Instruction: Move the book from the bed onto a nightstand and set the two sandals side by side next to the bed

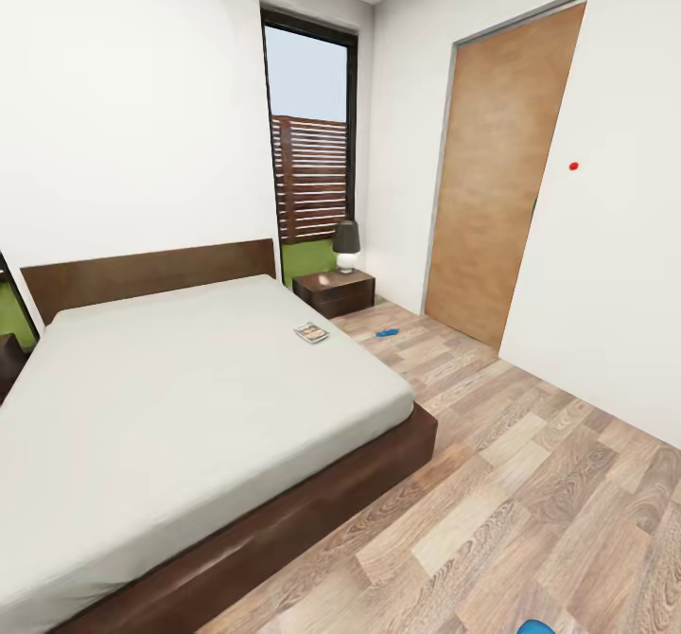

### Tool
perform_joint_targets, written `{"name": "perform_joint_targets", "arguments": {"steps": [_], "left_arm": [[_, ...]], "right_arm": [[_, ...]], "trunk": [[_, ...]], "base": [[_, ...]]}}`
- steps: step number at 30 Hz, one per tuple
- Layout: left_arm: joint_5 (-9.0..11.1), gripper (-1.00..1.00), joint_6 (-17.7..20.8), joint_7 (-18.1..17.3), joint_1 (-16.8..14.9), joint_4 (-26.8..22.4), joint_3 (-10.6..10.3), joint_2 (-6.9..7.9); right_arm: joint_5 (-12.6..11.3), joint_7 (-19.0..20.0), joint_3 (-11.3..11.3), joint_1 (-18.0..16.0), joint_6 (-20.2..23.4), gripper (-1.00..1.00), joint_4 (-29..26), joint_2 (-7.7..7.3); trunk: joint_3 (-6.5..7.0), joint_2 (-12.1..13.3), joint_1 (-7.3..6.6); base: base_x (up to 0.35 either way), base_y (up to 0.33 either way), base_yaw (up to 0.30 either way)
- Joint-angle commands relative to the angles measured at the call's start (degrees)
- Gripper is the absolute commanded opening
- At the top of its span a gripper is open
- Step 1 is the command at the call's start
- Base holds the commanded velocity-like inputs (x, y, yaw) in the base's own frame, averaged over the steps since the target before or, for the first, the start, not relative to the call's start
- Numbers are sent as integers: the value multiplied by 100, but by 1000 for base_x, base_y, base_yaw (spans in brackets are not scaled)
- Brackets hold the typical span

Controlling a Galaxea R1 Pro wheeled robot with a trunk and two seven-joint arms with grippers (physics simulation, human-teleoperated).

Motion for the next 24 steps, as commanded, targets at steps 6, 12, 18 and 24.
{"name": "perform_joint_targets", "arguments": {"steps": [6,12,18,24], "left_arm": [[9,100,21,-9,-9,-27,-9,-26],[13,100,24,-9,-2,-132,-9,-33],[17,100,26,-9,-1,-309,-9,-35],[17,100,26,-9,-1,-322,-9,-35]], "right_arm": [[-20,9,9,-36,1,100,-9,0],[2,9,3,-36,3,100,-9,0],[0,9,-8,-36,8,100,-9,0],[-5,-5,-10,-36,10,100,-9,0]], "trunk": [[-3,-2,0],[-3,-2,0],[-3,-2,0],[-3,-2,0]], "base": [[0,0,0],[0,0,0],[0,0,0],[0,0,-15]]}}
